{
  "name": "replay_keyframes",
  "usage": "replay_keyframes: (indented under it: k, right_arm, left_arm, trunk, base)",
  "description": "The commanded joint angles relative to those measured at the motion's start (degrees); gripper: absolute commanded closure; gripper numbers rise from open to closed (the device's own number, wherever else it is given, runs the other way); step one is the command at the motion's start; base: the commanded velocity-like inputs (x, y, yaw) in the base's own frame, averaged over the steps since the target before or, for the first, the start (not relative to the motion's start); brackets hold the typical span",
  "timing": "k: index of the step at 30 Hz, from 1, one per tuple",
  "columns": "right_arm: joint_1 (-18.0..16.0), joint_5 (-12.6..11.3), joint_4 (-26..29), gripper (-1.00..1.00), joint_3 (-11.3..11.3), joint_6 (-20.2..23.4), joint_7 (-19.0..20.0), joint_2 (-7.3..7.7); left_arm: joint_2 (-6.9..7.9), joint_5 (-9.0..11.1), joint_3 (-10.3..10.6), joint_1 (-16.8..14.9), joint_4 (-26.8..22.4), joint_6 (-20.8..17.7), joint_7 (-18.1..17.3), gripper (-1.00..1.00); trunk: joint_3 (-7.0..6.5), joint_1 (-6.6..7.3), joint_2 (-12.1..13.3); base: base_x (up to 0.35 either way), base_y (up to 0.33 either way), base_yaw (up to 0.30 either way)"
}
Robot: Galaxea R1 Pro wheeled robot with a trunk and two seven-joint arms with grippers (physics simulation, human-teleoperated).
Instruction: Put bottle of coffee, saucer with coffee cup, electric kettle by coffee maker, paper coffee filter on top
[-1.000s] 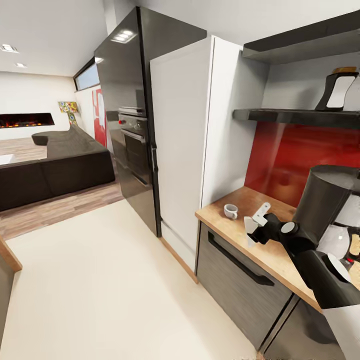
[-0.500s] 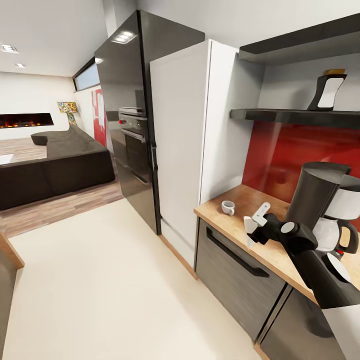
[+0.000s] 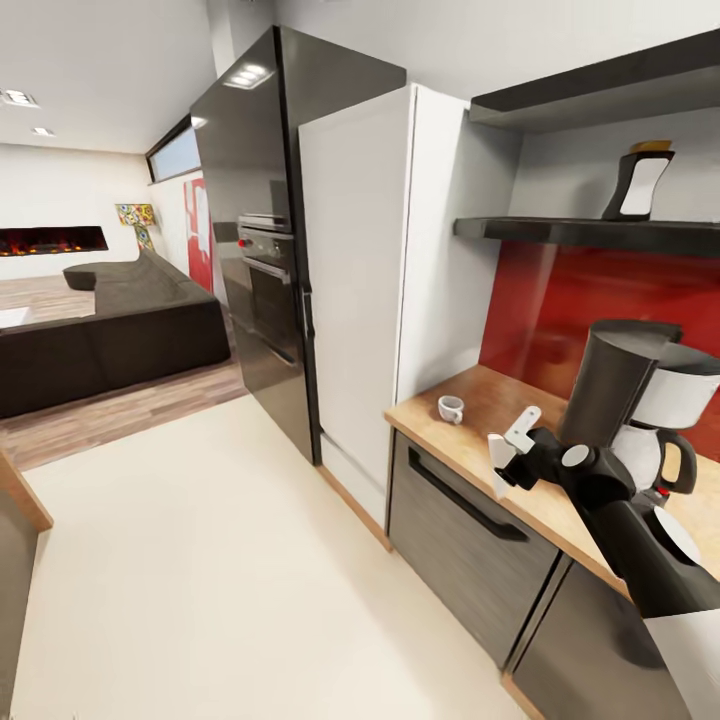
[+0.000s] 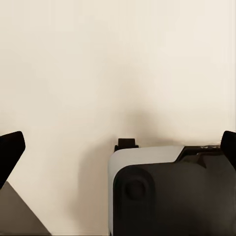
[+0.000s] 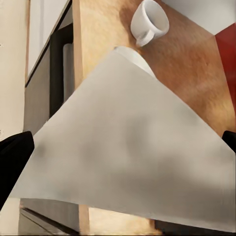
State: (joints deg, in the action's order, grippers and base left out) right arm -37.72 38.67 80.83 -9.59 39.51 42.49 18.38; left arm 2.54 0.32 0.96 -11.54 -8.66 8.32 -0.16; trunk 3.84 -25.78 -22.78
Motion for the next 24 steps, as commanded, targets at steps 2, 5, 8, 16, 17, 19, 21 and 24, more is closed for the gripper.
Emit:
replay_keyframes:
  k: [2,5,8,16,17,19,21,24]
  right_arm:
    - [-0.07,0.61,0.05,1.00,-0.08,0.13,0.49,0.05]
    - [-0.07,0.58,0.03,1.00,-0.09,0.13,0.49,0.04]
    - [-0.07,0.59,0.03,1.00,-0.14,0.13,0.49,0.03]
    - [-0.07,0.62,-0.02,1.00,-0.08,0.13,0.49,0.08]
    - [-0.07,0.62,-0.03,1.00,-0.08,0.13,0.49,0.08]
    - [-0.07,0.62,-0.05,1.00,-0.07,0.13,0.49,0.08]
    - [-0.07,0.62,-0.05,1.00,-0.07,0.13,0.49,0.08]
    - [-0.07,0.62,-0.06,1.00,-0.12,0.13,0.49,0.08]
  left_arm:
    - [0.01,0.03,0.10,-0.06,0.05,0.20,-0.02,-1.00]
    - [0.01,0.03,0.08,-0.04,0.05,0.18,-0.02,-1.00]
    - [0.01,0.03,0.09,-0.04,0.05,0.16,-0.02,-1.00]
    - [-0.06,0.03,0.02,-0.03,0.05,0.12,-0.02,-1.00]
    - [-0.07,0.03,0.00,-0.04,0.05,0.12,-0.02,-1.00]
    - [-0.07,0.03,-0.05,-0.05,0.05,0.12,-0.02,-1.00]
    - [-0.07,0.03,-0.06,-0.06,0.05,0.12,-0.01,-1.00]
    - [-0.07,0.03,-0.07,-0.05,0.05,0.12,-0.01,-1.00]
  trunk:
    - [0.14,-0.01,-0.14]
    - [0.14,-0.01,-0.14]
    - [0.14,-0.01,-0.14]
    - [0.13,-0.01,-0.14]
    - [0.12,-0.01,-0.14]
    - [0.09,-0.01,-0.14]
    - [0.03,-0.01,-0.14]
    - [-0.09,-0.01,-0.14]
  base:
    - [-0.307,-0.087,0.000]
    - [-0.310,-0.087,0.000]
    - [-0.312,-0.088,0.000]
    - [-0.286,-0.125,-0.094]
    - [-0.170,-0.155,-0.236]
    - [-0.089,-0.162,-0.255]
    - [-0.046,-0.194,-0.266]
    - [-0.016,-0.246,-0.273]
